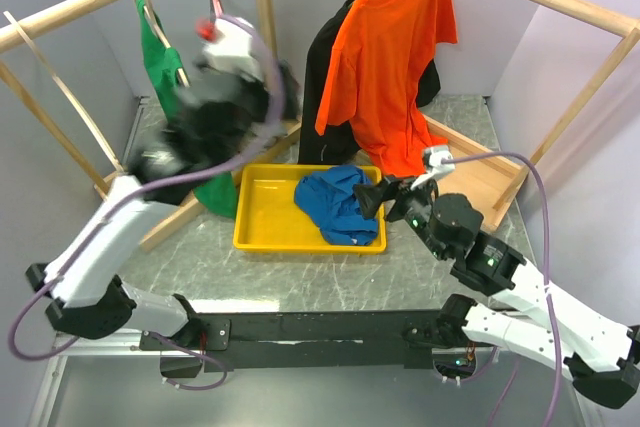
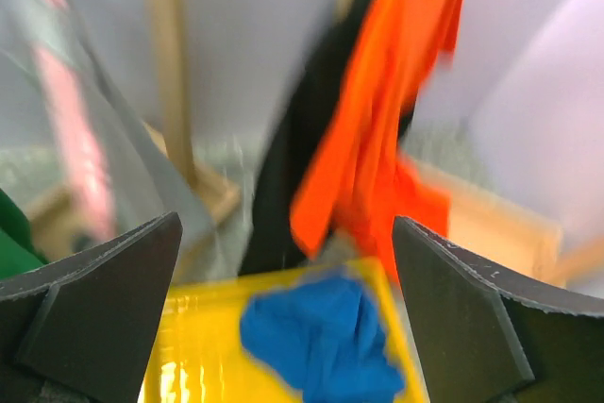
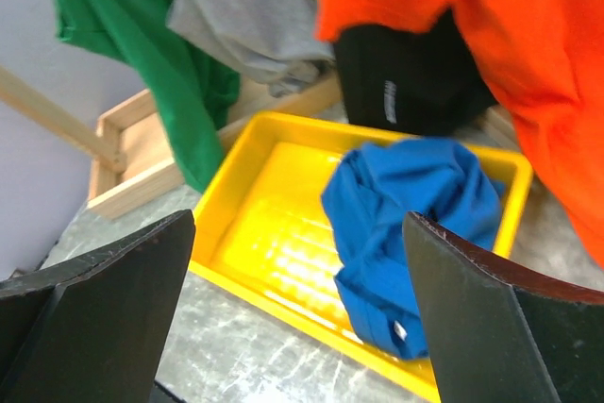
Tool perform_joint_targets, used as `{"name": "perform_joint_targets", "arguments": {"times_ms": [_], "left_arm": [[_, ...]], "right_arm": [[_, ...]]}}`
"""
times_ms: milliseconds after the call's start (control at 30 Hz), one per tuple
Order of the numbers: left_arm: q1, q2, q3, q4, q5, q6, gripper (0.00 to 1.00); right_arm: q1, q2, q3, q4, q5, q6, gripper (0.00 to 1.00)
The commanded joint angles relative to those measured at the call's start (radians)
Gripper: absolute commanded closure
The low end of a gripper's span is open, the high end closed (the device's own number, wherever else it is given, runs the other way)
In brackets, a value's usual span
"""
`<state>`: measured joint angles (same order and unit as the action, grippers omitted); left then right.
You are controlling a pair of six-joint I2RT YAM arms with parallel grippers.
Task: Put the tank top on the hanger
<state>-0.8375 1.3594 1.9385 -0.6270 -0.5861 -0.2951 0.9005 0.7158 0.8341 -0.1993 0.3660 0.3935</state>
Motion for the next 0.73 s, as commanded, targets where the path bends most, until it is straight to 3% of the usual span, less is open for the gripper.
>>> {"name": "perform_joint_targets", "arguments": {"times_ms": [0, 33, 233, 367, 700], "left_arm": [[-0.067, -0.012, -0.235, 0.088, -0.028, -0.101, 0.0], [-0.081, -0.032, -0.363, 0.16, -0.003, -0.119, 0.01], [-0.112, -0.152, -0.798, 0.366, 0.112, -0.278, 0.01], [-0.133, -0.164, -0.901, 0.337, 0.06, -0.401, 0.0], [-0.146, -0.238, -1.052, 0.332, 0.058, -0.45, 0.01]], "right_arm": [[0.002, -0.073, -0.102, -0.012, 0.103, 0.106, 0.0], [0.002, -0.082, -0.146, -0.012, 0.109, 0.142, 0.0], [0.001, -0.142, -0.308, 0.004, 0.132, 0.274, 0.0], [0.002, -0.157, -0.365, 0.049, 0.126, 0.286, 0.0], [0.002, -0.102, -0.329, 0.026, 0.133, 0.235, 0.0]]}}
